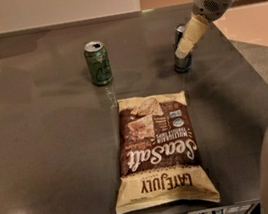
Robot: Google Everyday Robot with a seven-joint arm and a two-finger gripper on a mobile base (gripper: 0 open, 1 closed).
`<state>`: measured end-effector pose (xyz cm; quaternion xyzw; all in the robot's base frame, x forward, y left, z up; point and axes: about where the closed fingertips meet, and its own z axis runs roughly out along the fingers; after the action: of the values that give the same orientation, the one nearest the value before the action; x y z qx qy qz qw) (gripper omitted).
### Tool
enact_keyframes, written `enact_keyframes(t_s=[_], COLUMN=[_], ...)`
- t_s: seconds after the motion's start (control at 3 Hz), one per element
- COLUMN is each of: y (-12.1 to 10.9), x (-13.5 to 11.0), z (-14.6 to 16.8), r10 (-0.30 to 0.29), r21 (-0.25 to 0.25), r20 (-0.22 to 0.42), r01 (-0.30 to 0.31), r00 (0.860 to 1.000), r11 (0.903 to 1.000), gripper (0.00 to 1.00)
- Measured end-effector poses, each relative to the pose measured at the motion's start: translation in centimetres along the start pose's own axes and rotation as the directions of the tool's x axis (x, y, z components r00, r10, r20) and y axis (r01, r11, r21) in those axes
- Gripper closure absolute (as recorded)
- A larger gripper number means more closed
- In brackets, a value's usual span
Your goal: Move redbull can near green can
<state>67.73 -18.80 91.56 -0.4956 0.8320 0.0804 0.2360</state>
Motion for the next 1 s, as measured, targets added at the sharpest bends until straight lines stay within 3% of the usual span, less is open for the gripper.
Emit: enact_keyframes(t_s=[0.33, 1.0], y=[-0.16, -0.13], x=[-0.09, -0.63], z=[0.51, 0.74], r10=[0.000, -0.007], r21=[0.001, -0.025], r20=[-0.011, -0.013], r01=[0.000, 0.006], r00=[1.000, 1.000], r11=[1.0000, 0.9997], gripper=[0.18, 0.64])
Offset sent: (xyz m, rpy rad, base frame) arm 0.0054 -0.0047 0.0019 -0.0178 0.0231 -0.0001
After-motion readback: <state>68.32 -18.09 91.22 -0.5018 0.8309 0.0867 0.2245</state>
